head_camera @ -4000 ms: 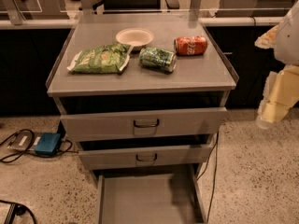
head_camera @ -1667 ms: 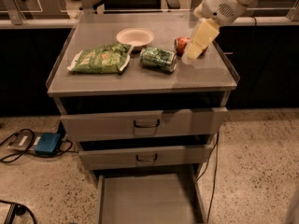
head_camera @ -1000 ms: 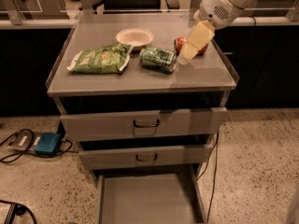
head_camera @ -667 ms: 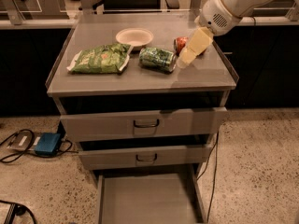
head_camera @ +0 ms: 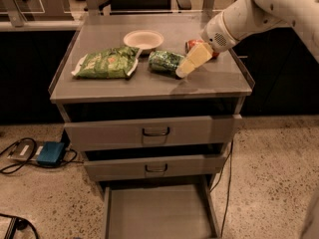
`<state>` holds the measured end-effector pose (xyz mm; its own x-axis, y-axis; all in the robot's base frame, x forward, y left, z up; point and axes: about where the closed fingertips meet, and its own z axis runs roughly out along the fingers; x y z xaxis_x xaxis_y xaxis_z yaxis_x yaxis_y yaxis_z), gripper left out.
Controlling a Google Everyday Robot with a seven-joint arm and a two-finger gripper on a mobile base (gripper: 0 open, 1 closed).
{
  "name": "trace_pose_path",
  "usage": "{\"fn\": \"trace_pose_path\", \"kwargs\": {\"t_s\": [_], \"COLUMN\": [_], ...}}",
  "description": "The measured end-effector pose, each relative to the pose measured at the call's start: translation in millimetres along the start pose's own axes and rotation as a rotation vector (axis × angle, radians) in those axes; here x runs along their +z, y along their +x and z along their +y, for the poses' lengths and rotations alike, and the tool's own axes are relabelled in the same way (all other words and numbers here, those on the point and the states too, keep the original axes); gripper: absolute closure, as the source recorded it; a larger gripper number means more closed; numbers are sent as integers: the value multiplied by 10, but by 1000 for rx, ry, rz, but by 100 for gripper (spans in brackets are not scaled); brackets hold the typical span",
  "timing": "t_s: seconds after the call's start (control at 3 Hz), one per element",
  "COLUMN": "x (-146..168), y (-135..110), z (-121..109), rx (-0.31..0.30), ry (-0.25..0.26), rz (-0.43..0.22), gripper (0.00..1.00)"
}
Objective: Place green can into bottom drawer
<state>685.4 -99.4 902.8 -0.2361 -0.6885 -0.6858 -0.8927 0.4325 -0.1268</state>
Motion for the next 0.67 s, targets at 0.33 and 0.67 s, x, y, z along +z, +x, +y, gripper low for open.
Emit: {"fn": "trace_pose_path", "kwargs": {"t_s": [0.33, 0.67], "x": [292, 563], "y": [-86, -147], "z": [-182, -325], "rx": [2, 9], "ry": [-11, -25], "rz": [-41, -57], "gripper": [0, 0]}}
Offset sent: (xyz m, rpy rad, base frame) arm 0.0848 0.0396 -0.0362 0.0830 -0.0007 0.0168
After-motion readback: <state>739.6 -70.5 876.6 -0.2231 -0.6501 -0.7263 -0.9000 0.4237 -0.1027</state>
